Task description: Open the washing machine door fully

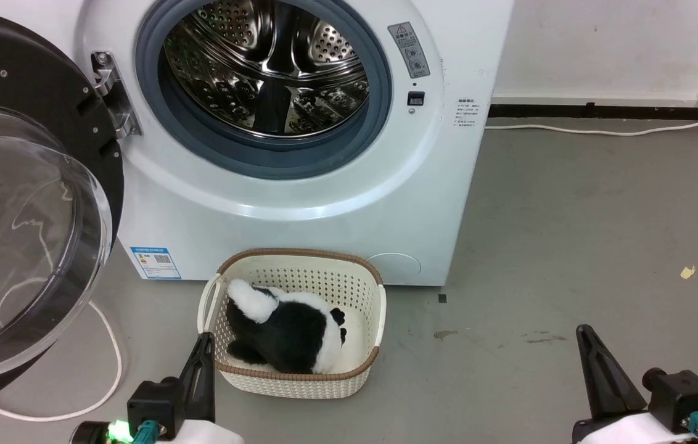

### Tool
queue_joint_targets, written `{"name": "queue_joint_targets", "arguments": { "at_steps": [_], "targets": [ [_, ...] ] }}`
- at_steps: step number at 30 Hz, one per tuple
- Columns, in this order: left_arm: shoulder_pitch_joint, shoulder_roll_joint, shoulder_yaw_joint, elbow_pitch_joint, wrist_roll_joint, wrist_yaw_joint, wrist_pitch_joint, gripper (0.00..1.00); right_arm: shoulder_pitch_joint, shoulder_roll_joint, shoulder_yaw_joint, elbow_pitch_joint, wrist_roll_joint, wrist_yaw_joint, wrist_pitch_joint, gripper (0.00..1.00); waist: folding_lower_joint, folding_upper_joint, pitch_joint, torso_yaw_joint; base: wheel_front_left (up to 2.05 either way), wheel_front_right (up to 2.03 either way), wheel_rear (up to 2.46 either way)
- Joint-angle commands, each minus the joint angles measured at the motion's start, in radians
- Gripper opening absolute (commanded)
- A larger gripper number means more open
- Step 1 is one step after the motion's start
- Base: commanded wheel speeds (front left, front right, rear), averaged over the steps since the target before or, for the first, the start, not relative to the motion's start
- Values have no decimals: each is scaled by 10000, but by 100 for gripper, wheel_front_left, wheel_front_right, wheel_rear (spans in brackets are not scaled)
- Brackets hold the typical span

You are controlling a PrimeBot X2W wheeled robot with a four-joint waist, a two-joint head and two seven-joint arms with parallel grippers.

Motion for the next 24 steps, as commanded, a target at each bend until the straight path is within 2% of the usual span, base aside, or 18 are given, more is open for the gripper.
{"name": "queue_joint_targets", "arguments": {
  "at_steps": [1, 24],
  "targets": [
    [-197, -26, 48, -80, 85, -68, 84, 0, -203, 19, 22, -57, -76, 5, 53, 0, -1, -1, -1, -4, 0, 0, 0],
    [-335, -253, 495, -259, 436, -373, 598, 0, -408, 27, 73, -133, -425, 7, 551, 0, -1, -1, -18, -95, 0, 0, 0]
  ]
}}
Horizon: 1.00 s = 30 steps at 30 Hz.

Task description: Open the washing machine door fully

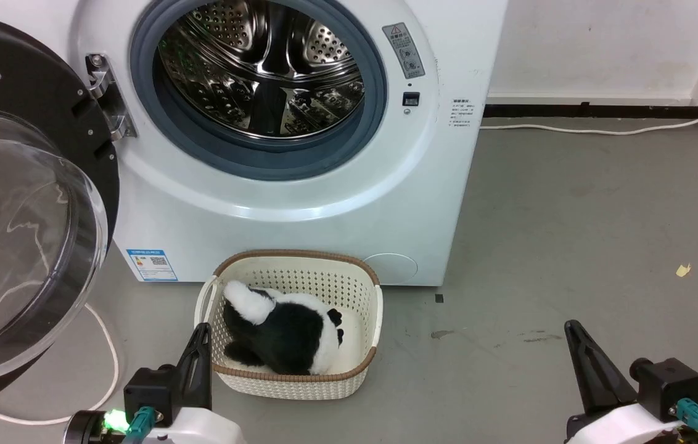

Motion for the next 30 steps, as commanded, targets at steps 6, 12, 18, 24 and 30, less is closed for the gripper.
{"name": "queue_joint_targets", "arguments": {
  "at_steps": [6, 12, 18, 24, 30],
  "targets": [
    [-180, -71, 176, -97, 164, -92, 187, 0, -231, 29, 37, -93, -162, 7, 151, 0, 0, 0, -4, -23, 0, 0, 0],
    [-212, -123, 279, -139, 245, -163, 306, 0, -278, 31, 49, -110, -243, 8, 266, 0, 0, 0, -8, -44, 0, 0, 0],
    [-239, -167, 365, -173, 313, -222, 404, 0, -318, 32, 58, -125, -310, 8, 362, 0, 0, 0, -11, -61, 0, 0, 0],
    [-271, -220, 468, -215, 394, -292, 523, 0, -365, 34, 70, -142, -391, 8, 476, 0, 0, 0, -15, -82, 0, 0, 0],
    [-303, -272, 571, -256, 475, -362, 642, 0, -412, 36, 82, -160, -472, 9, 591, 0, 0, 0, -19, -103, 0, 0, 0]
  ]
}}
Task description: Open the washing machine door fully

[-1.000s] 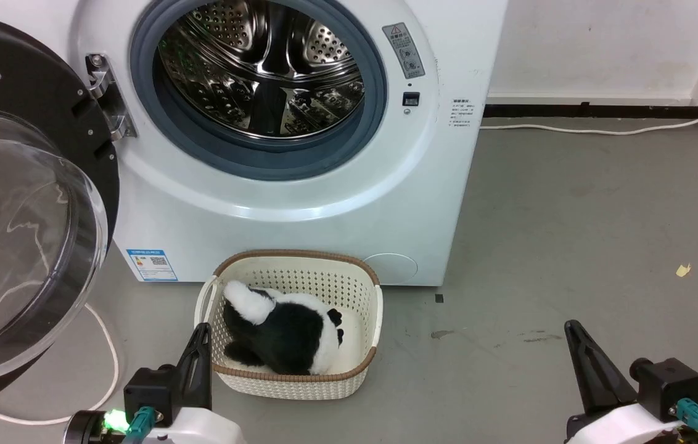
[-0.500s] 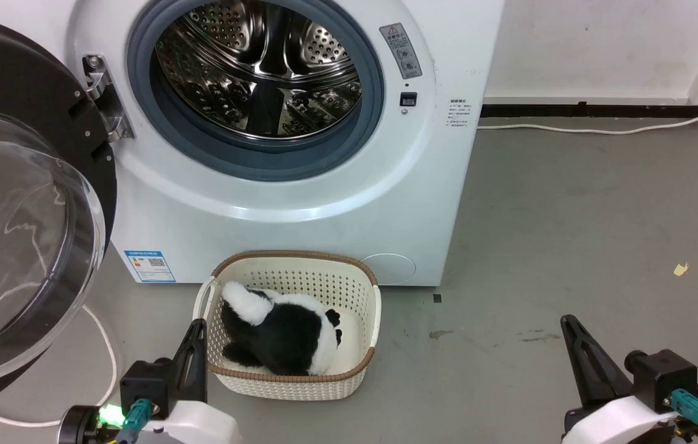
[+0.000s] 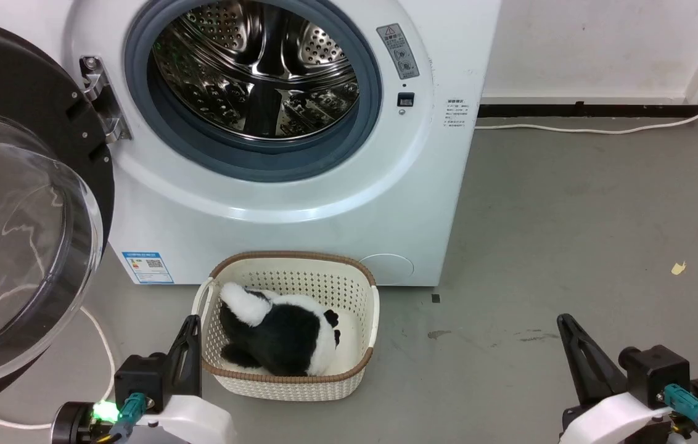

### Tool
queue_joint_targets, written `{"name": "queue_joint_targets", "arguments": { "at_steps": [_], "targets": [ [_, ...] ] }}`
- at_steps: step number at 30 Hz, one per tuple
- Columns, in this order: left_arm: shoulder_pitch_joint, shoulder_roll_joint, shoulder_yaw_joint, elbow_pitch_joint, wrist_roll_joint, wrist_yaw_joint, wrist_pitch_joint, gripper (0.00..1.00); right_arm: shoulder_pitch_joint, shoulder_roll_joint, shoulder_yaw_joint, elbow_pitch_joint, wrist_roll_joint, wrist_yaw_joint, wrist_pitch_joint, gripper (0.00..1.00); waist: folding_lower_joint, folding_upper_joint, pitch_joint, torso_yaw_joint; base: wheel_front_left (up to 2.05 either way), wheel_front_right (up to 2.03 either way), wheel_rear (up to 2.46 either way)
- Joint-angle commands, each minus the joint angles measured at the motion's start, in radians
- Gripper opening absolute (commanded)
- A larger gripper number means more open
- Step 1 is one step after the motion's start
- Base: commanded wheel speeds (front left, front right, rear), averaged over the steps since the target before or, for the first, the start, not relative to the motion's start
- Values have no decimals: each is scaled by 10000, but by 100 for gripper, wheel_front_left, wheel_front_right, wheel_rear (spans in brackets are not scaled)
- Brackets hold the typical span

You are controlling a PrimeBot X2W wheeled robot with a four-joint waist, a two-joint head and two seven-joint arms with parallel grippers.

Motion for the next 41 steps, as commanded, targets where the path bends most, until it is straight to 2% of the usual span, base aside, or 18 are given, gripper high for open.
{"name": "queue_joint_targets", "arguments": {
  "at_steps": [1, 10, 41],
  "targets": [
    [-143, -81, 40, -56, 120, -27, 61, 0, -175, 36, 9, -53, -75, 7, 64, 0, 0, -1, -1, -3, 0, 0, 0],
    [-198, -172, 218, -128, 260, -149, 266, 0, -256, 40, 30, -83, -214, 8, 262, 0, 0, -1, -7, -39, 0, 0, 0],
    [-198, -172, 218, -128, 260, -149, 266, 0, -256, 40, 30, -83, -214, 8, 262, 0, 0, -1, -7, -39, 0, 0, 0]
  ]
}}
